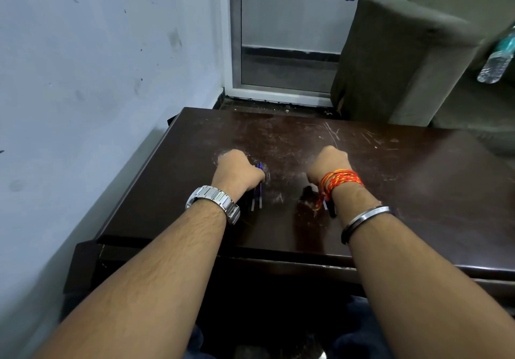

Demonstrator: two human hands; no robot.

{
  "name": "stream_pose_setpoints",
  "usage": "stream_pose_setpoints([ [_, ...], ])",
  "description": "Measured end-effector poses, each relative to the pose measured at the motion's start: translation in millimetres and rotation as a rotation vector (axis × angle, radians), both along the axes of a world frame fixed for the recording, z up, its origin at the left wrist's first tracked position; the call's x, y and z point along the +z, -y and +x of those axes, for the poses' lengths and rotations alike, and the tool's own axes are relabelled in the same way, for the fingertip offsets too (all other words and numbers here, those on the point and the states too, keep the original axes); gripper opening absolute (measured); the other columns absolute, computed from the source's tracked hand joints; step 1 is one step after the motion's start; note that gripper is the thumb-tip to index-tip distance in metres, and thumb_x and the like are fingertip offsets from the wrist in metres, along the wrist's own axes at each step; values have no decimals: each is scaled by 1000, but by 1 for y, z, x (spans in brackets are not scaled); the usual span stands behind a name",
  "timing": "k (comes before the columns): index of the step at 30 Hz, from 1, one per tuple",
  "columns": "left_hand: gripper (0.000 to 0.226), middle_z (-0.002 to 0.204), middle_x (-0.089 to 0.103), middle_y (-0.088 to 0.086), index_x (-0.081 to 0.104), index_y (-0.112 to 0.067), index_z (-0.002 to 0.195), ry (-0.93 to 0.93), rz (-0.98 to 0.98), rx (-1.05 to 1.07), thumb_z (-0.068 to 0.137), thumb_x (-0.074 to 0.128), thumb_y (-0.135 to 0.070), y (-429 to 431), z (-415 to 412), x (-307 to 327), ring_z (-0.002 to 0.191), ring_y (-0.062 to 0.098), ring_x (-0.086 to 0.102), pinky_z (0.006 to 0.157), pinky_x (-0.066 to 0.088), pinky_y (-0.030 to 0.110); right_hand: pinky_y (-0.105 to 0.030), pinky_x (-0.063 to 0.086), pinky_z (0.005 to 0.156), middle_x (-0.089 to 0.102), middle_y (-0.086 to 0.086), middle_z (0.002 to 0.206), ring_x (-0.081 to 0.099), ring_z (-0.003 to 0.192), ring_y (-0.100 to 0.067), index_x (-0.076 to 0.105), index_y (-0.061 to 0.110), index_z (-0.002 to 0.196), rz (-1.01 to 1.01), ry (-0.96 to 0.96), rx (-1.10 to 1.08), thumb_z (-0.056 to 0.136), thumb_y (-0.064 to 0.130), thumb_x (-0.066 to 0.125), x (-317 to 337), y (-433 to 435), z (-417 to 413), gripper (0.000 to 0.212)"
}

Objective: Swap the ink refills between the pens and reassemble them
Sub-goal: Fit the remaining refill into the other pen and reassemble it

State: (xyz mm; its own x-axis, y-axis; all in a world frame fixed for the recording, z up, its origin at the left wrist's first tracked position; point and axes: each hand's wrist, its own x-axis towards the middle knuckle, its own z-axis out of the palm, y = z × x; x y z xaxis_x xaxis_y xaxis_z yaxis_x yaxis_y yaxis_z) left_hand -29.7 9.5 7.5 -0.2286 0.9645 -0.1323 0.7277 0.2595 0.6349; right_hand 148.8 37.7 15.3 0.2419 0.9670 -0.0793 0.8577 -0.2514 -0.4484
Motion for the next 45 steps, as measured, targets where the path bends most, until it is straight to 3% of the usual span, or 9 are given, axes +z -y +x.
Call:
stream_pose_setpoints([
  [3,27,61,53,1,51,-10,63,62,14,4,80,71,-20,0,3,1,50,16,48,43,33,23,-32,50,63,50,-8,71,53,58,-20,56,1,78,-54,27,12,87,10,68,-3,1,3,17],
  [7,26,47,38,-4,47,-15,55,156,41,-31,78,61,-16,4,8,4,43,16,36,48,34,26,-31,48,63,44,-8,67,50,59,-20,60,1,94,-61,27,18,88,10,68,-5,0,3,14],
  [11,22,54,43,1,54,-14,59,253,53,-60,80,55,-20,6,11,6,51,20,42,55,38,32,-34,52,67,56,-13,83,59,71,-26,48,8,70,-25,-5,-17,83,11,72,-5,-1,5,28],
  [15,40,40,45,-3,51,-16,42,255,53,-60,81,54,-12,3,11,1,44,18,45,51,40,27,-33,51,61,49,-9,64,52,56,-21,44,9,62,-51,34,-35,87,9,67,-8,-1,7,34],
  [18,27,56,66,3,75,-14,67,279,61,-89,89,61,-11,1,11,-2,48,16,56,42,43,18,-31,47,55,48,-8,63,50,54,-20,43,9,62,-64,49,-32,88,9,66,-8,0,6,35],
  [25,17,81,71,-11,79,-20,89,347,158,-113,77,89,-27,2,11,-5,68,9,66,58,52,17,-32,52,67,62,-10,80,64,73,-26,61,0,88,-11,-135,5,88,21,65,1,2,-3,22],
  [29,30,84,75,-4,80,-15,96,338,153,-108,70,93,-25,6,9,0,82,25,75,71,63,38,-39,58,80,69,-8,66,67,70,-25,71,7,68,259,-368,-19,88,28,59,15,2,-11,32],
  [32,28,83,77,1,81,-15,95,358,136,-124,71,93,-21,6,9,2,83,29,76,72,63,49,-38,59,75,69,-2,63,69,71,-21,67,19,59,408,-528,-11,88,26,60,20,5,-19,30],
  [45,10,71,76,-1,81,-20,77,380,160,-154,74,90,-16,0,8,-5,65,12,72,66,61,30,-40,58,79,68,6,64,67,70,-15,69,24,67,457,-531,103,90,30,61,15,5,-31,25],
])
